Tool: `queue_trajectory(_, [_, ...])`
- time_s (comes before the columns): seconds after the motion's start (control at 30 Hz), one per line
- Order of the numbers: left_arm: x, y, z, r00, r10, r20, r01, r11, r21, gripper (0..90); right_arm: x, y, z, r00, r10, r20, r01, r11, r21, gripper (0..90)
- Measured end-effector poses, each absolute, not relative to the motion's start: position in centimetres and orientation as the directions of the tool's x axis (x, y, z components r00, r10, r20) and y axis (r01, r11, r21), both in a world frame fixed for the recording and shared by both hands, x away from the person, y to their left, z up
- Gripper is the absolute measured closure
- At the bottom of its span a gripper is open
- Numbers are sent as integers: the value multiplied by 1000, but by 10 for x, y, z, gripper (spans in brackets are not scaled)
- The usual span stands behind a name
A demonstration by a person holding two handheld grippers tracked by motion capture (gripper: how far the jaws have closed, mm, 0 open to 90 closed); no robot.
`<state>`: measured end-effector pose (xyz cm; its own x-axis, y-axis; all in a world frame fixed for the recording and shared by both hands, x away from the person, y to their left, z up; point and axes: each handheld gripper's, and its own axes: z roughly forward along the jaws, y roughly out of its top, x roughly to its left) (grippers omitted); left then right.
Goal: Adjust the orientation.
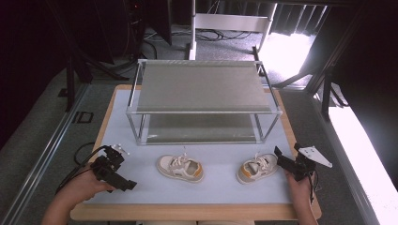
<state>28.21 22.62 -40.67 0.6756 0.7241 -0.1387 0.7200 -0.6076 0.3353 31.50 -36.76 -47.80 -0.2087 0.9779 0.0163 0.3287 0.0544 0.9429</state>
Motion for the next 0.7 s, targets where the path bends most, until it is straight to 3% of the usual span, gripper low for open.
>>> queue_trajectory(0.7, [294, 174, -394, 758, 636, -141, 643, -695, 323, 30, 315, -368, -478, -210, 978, 17, 327, 54, 944, 147])
